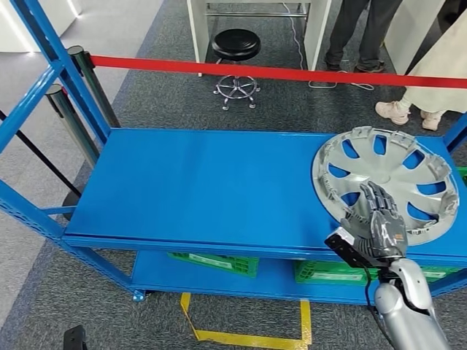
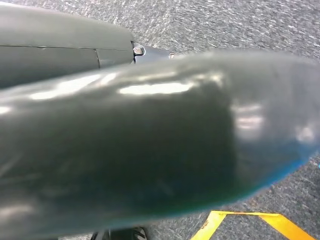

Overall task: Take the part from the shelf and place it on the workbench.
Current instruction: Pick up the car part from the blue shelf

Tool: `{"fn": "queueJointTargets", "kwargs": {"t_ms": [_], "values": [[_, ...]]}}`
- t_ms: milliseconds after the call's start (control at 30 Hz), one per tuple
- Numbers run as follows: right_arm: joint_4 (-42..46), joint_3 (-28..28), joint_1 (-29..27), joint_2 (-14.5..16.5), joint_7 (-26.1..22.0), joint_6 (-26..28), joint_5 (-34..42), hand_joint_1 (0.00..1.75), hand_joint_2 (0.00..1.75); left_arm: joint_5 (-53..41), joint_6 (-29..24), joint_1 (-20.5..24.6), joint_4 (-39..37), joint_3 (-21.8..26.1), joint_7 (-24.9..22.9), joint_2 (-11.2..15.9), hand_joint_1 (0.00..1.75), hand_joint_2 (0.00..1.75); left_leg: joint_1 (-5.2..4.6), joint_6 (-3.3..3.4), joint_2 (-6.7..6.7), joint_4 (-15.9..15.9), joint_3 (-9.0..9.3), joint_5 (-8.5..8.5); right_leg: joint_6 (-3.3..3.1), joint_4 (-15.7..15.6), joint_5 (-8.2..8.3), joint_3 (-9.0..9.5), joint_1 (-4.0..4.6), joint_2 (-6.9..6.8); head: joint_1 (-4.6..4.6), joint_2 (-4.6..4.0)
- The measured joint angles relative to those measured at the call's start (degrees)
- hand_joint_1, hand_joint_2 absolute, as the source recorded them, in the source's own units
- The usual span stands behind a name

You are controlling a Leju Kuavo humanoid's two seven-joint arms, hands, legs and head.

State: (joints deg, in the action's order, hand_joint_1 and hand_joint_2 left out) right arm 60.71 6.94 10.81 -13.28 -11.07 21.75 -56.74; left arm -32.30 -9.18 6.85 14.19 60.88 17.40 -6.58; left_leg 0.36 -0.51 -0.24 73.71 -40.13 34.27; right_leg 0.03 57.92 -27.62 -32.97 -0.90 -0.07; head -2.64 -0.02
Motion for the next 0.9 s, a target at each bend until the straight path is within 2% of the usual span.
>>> {"fn": "queueJointTargets", "kwargs": {"t_ms": [33,67,133,167,233,333,400,467,500,533,567,633,667,700,733,833,900], "values": [[-0.2,-0.1,0.0,0.0,0.0,0.0,0.0,0.00,1.75,0.0,0.0,-0.1,0.0,0.0,0.0,0.0,0.00,0.00,0.01,0.05,0.00,0.5,-0.24,-0.49,-0.01,0.0,-0.02,0.04,0.00,0.03,-0.01,0.00],[-0.3,-0.1,-0.1,0.0,0.0,0.0,0.0,0.00,1.75,0.0,0.0,-0.1,0.0,0.0,0.0,0.0,0.00,0.00,0.01,0.18,0.00,-1.2,0.51,-2.03,-0.01,0.0,-0.05,0.13,0.00,0.07,-0.01,0.00],[-0.5,-0.2,0.0,0.0,0.0,0.0,0.0,0.00,1.75,0.0,0.0,-0.1,0.0,0.0,0.0,0.1,0.00,0.00,-0.05,0.63,-0.02,-8.4,3.80,-5.97,0.11,0.0,-0.18,0.34,0.07,0.14,0.01,0.00],[-0.5,-0.2,0.0,0.0,0.0,-0.1,0.0,0.00,1.75,0.0,0.0,-0.1,0.0,0.0,0.0,0.2,0.00,0.00,-0.13,0.84,-0.04,-11.7,5.29,-7.08,0.26,0.1,-0.26,0.33,0.16,0.17,0.02,0.00],[-0.7,-0.2,0.0,-0.1,0.0,-0.4,0.1,0.00,1.75,0.0,0.0,0.0,0.0,0.0,0.0,0.3,0.00,0.00,-0.33,1.18,-0.08,-14.6,6.44,-7.33,0.76,0.1,-0.23,0.11,0.31,0.17,0.06,0.01],[-0.9,-0.3,-0.1,-0.4,0.0,-1.1,0.3,0.00,1.75,0.0,0.0,-0.1,0.0,0.0,0.0,0.3,0.00,0.00,-0.21,2.06,-0.07,-15.4,6.56,-7.56,1.70,0.4,-0.64,-0.31,0.17,0.13,0.11,0.01],[-1.1,-0.5,-0.1,-0.9,0.0,-1.4,0.4,0.00,1.75,0.1,0.1,-0.2,0.0,0.0,0.1,0.3,0.00,0.00,0.02,2.72,-0.03,-15.8,6.76,-7.82,2.15,4.1,-3.04,-2.14,0.12,0.13,0.39,0.01],[-1.3,-0.7,-0.3,-1.3,0.0,-1.7,0.5,0.00,1.75,0.1,0.3,-0.2,0.0,0.0,0.1,0.3,0.00,0.00,-0.02,2.96,-0.01,-15.8,6.73,-7.81,2.44,11.5,-6.42,-5.64,0.14,0.13,0.61,0.00],[-1.4,-0.9,-0.5,-1.4,0.1,-1.9,0.5,0.00,1.75,0.1,0.3,-0.2,0.0,0.0,0.1,0.3,0.00,0.00,-0.04,2.99,0.00,-15.8,6.73,-7.79,2.55,14.5,-7.27,-7.11,0.14,0.12,0.60,0.00],[-1.5,-1.1,-0.8,-1.6,0.1,-2.0,0.5,0.00,1.75,0.1,0.3,-0.3,0.0,0.0,0.1,0.4,0.00,0.00,-0.05,3.00,-0.01,-15.8,6.74,-7.78,2.62,15.7,-7.12,-7.79,0.13,0.12,0.61,0.00],[-1.5,-1.3,-0.9,-1.8,0.1,-2.3,0.6,0.00,1.75,0.2,0.4,-0.3,0.0,0.0,0.2,0.4,0.00,0.00,-0.05,2.98,-0.02,-15.8,6.77,-7.75,2.62,14.6,-5.90,-7.38,0.13,0.11,0.62,0.00],[-1.5,-1.9,-0.9,-2.3,0.1,-3.3,1.2,0.00,1.75,0.2,0.4,-0.3,0.0,0.0,0.3,0.3,0.00,0.00,-0.03,2.80,-0.06,-15.7,6.88,-7.63,2.45,7.4,-1.98,-4.01,0.13,0.06,0.65,0.00],[-1.6,-2.2,-0.9,-2.5,0.0,-4.1,1.5,0.00,1.75,0.2,0.4,-0.3,0.0,0.0,0.3,0.3,0.00,0.00,-0.14,2.59,-0.08,-15.5,6.83,-7.51,2.30,3.8,-0.73,-2.07,0.18,0.06,0.64,0.00],[-1.6,-2.4,-0.9,-2.8,0.0,-5.1,1.8,0.00,1.75,0.2,0.4,-0.3,0.0,0.0,0.3,0.3,0.00,0.00,-0.23,2.32,-0.10,-15.4,6.75,-7.45,2.11,1.3,-0.10,-0.75,0.24,0.08,0.60,0.01],[-1.8,-2.6,-0.9,-3.1,0.0,-5.9,1.9,0.00,1.75,0.2,0.4,-0.3,0.0,0.0,0.3,0.4,0.00,0.00,-0.33,2.06,-0.10,-15.3,6.64,-7.43,1.91,0.2,-0.10,-0.13,0.30,0.14,0.56,0.01],[-2.7,-2.9,-0.5,-3.6,1.0,-7.2,0.8,0.00,1.75,0.2,0.4,-0.3,0.0,0.0,0.2,0.5,0.00,0.00,-0.38,1.33,-0.06,-15.1,6.68,-7.18,1.11,-0.2,-0.07,0.20,0.21,0.28,0.49,0.01],[-3.7,-2.9,0.4,-3.7,2.2,-7.3,-0.5,0.00,1.75,0.2,0.4,-0.2,0.0,0.0,0.2,0.6,0.00,0.00,-0.30,0.70,-0.03,-12.1,5.67,-5.06,0.44,-0.4,0.05,0.52,0.00,0.21,0.34,0.00]]}}
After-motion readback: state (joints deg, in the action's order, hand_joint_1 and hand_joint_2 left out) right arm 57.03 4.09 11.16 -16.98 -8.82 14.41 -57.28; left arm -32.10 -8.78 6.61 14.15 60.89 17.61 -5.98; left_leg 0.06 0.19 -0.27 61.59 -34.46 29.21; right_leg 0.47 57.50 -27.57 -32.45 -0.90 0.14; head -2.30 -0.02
